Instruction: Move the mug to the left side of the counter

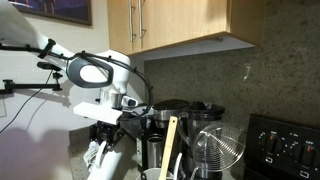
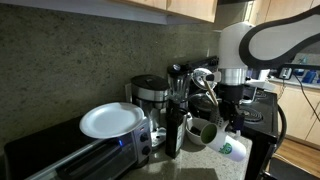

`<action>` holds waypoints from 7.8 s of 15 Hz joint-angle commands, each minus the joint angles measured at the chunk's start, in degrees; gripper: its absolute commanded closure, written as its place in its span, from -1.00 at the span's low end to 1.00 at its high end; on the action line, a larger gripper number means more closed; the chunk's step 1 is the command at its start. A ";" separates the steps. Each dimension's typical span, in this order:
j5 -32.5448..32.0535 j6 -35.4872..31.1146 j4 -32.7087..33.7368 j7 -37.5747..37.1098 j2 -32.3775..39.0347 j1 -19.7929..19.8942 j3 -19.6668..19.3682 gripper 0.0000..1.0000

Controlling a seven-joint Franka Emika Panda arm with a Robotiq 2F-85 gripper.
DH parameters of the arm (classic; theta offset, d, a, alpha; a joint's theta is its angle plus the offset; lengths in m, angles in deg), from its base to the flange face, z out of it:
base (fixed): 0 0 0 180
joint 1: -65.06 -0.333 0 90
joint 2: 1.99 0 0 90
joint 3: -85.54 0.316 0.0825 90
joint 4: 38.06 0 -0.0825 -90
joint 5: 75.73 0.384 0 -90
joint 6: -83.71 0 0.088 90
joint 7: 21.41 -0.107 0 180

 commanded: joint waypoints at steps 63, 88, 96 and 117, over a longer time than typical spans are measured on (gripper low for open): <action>46.52 -80.37 15.45 -5.93 40.13 -14.59 28.09 0.96; 40.71 -83.35 -3.13 -9.87 33.57 40.74 85.19 0.96; 42.65 -81.49 -8.63 -8.60 32.66 48.92 87.60 0.96; 11.15 -33.56 0.64 -41.05 15.29 49.71 79.20 0.97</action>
